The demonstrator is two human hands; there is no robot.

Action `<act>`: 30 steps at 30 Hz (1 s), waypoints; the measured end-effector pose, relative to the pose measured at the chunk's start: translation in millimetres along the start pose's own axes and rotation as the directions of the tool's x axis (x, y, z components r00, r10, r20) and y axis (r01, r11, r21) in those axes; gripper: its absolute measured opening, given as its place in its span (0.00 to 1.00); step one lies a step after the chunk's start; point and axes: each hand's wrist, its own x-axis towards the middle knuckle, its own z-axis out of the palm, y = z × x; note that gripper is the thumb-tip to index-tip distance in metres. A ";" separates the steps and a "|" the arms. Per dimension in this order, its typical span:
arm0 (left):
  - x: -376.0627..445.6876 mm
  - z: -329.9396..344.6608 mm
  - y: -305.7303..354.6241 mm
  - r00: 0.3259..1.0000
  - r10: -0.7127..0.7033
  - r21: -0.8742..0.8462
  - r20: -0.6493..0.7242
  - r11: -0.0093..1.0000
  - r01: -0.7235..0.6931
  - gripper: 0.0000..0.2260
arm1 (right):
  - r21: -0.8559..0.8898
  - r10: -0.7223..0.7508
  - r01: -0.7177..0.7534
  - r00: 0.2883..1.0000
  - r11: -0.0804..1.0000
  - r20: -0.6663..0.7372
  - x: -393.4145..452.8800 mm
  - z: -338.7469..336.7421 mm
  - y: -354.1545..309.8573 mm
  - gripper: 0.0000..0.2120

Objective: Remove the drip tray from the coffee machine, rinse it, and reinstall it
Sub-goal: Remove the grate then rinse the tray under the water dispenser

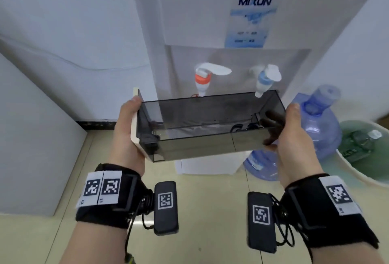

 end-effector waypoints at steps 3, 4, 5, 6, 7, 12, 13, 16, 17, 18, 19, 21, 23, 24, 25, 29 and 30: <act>-12.2 -1.7 -5.3 0.996 -0.048 0.027 -0.069 0.998 0.050 0.11 | 0.005 0.020 -0.021 1.000 1.000 0.019 -8.3 -3.6 9.5 0.46; -17.3 -4.5 -11.6 0.994 -0.069 0.029 -0.089 0.997 0.071 0.11 | 0.000 0.036 -0.036 0.999 0.999 0.031 -10.8 -5.9 15.8 0.46; -22.2 -6.2 -18.0 0.991 -0.087 0.026 -0.103 0.996 0.090 0.12 | -0.010 0.048 -0.048 0.998 0.999 0.045 -13.5 -7.3 21.1 0.45; -26.1 -8.8 -24.6 0.988 -0.103 0.021 -0.113 0.994 0.106 0.13 | -0.020 0.057 -0.056 0.996 0.998 0.062 -15.9 -8.0 26.1 0.44; -29.5 -10.9 -29.8 0.985 -0.119 0.018 -0.127 0.992 0.123 0.13 | -0.027 0.063 -0.061 0.994 0.998 0.084 -17.9 -7.3 31.1 0.44; -38.5 -25.1 -47.2 0.956 -0.216 -0.007 -0.200 0.976 0.219 0.16 | -0.046 0.086 -0.080 0.981 0.996 0.172 -23.9 -3.2 48.5 0.33; -39.0 -27.2 -50.1 0.947 -0.238 -0.004 -0.215 0.970 0.243 0.17 | -0.067 0.097 -0.087 0.979 0.994 0.177 -24.9 -4.4 51.4 0.34; -39.7 -29.6 -56.5 0.932 -0.281 -0.015 -0.230 0.958 0.286 0.19 | -0.137 0.108 -0.083 0.976 0.987 0.188 -26.3 -8.1 56.4 0.47; -39.1 -30.0 -58.1 0.927 -0.292 -0.017 -0.234 0.955 0.297 0.19 | -0.128 0.117 -0.095 0.977 0.987 0.181 -26.4 -7.8 55.8 0.50; -38.4 -31.3 -59.7 0.922 -0.304 -0.016 -0.239 0.951 0.309 0.19 | -0.110 0.136 -0.119 0.976 0.987 0.170 -26.7 -7.0 53.9 0.52; -37.6 -33.7 -61.4 0.918 -0.312 -0.008 -0.244 0.947 0.320 0.20 | -0.085 0.161 -0.149 0.973 0.985 0.167 -26.6 -5.3 51.6 0.54; -39.0 -39.4 -64.0 0.909 -0.331 0.016 -0.252 0.938 0.346 0.22 | -0.037 0.198 -0.194 0.959 0.980 0.201 -27.4 -1.0 46.8 0.58; -43.4 -46.3 -67.5 0.893 -0.353 0.026 -0.280 0.927 0.375 0.28 | -0.034 0.208 -0.206 0.951 0.978 0.228 -29.6 2.3 42.3 0.58; -45.7 -49.1 -69.3 0.885 -0.363 0.023 -0.292 0.922 0.386 0.30 | -0.040 0.208 -0.205 0.950 0.978 0.232 -30.3 3.3 40.5 0.58; -46.6 -50.0 -70.4 0.882 -0.365 0.021 -0.299 0.921 0.388 0.32 | -0.051 0.202 -0.195 0.951 0.979 0.234 -30.0 4.5 37.9 0.58; -35.3 -39.9 -67.0 0.891 -0.340 0.066 -0.300 0.925 0.375 0.29 | -0.088 0.158 -0.142 0.965 0.986 0.208 -20.5 11.1 18.9 0.60; -31.7 -37.2 -65.2 0.895 -0.334 0.075 -0.297 0.926 0.371 0.28 | -0.093 0.150 -0.134 0.969 0.987 0.195 -17.6 12.0 13.4 0.58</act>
